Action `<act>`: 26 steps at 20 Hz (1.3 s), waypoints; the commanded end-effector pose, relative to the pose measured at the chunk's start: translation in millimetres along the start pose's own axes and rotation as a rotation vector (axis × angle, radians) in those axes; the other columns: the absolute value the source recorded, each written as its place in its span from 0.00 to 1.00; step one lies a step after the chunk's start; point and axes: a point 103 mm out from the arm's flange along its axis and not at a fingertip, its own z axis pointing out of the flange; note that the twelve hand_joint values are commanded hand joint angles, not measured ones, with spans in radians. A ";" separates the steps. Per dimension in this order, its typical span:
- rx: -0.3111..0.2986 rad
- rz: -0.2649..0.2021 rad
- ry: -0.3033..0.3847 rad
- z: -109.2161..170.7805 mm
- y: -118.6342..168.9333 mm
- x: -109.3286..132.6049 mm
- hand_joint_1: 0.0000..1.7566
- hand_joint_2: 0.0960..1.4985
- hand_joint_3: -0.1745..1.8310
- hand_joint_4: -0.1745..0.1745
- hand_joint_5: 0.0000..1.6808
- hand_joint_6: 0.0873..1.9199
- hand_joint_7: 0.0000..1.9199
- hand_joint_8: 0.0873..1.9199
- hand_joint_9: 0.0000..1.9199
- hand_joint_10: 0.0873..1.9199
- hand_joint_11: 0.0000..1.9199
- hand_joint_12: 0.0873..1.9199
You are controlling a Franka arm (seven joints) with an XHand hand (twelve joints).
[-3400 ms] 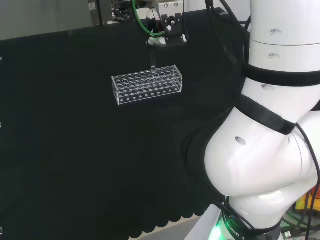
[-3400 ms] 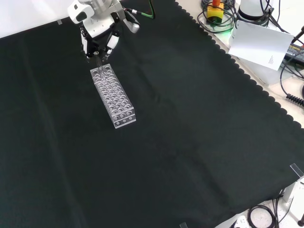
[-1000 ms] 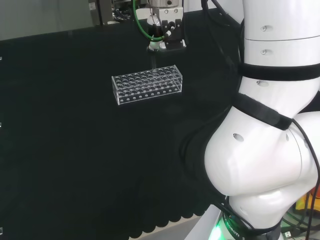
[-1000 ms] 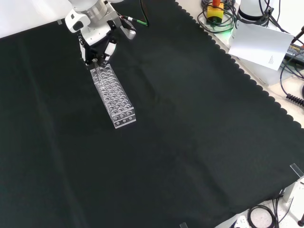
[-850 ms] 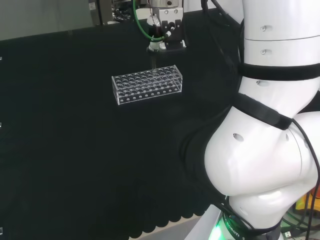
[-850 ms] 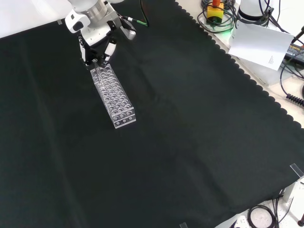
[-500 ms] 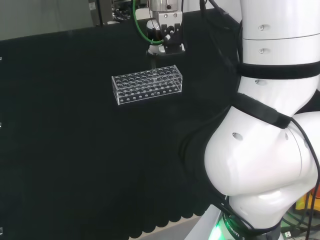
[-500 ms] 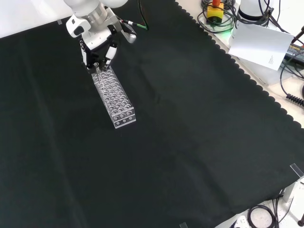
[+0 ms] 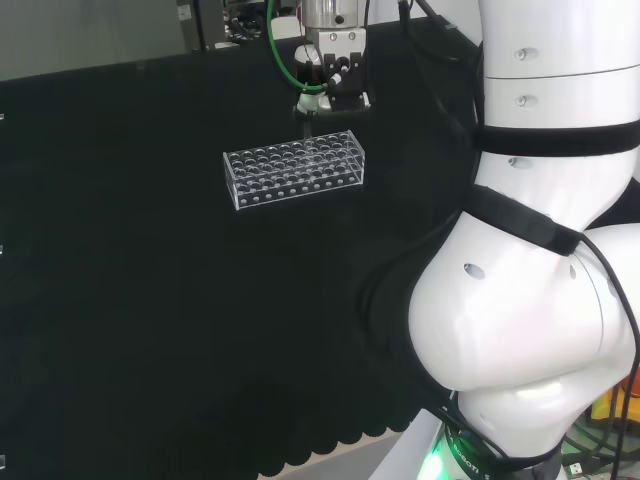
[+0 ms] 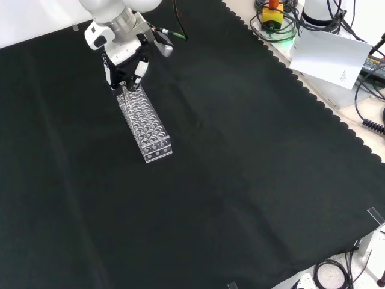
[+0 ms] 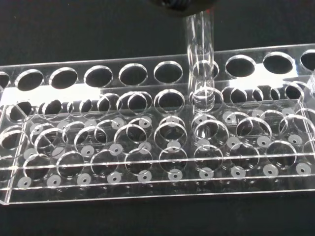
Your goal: Put the test tube back in the rack.
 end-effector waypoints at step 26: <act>0.107 -0.041 0.185 24.8 0.6 -7.2 0.62 0.60 0.00 0.39 0.53 0.23 0.39 0.49 0.42 0.44 0.25 0.73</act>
